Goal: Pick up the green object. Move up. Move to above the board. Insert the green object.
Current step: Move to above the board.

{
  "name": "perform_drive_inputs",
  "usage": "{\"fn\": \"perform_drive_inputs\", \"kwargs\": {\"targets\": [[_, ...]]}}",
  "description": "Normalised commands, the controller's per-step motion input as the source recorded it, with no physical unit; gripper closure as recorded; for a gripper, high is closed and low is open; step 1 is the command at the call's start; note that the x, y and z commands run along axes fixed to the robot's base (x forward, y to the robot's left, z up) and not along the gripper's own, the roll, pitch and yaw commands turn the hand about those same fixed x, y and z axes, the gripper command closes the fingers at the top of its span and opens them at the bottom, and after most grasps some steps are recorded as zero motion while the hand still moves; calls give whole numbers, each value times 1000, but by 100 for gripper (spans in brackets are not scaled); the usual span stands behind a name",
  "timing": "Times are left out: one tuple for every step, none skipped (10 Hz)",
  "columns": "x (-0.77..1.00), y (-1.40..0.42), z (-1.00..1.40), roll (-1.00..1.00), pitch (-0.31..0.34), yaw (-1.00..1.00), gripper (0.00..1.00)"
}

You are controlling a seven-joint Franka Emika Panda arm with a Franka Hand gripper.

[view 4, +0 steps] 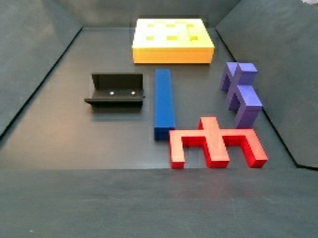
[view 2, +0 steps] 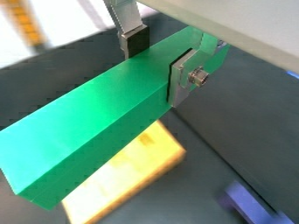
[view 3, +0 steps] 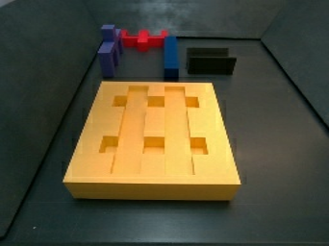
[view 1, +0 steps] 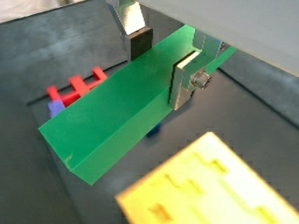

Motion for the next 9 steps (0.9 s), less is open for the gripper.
{"fn": "perform_drive_inputs", "kwargs": {"targets": [[859,-1400,358,32,51,1000,100],[483,-832,228,40,60,1000,100],[281,-437,126,49,67,1000,100],[161,-227,83,41,67,1000,100],[90,-149,57,43,68,1000,100],[75,-95,39,49,75,1000,100],[74,-64,24,53,83,1000,100],[73,-50,18,59,93,1000,100],[72,-47,15,63,99,1000,100]]}}
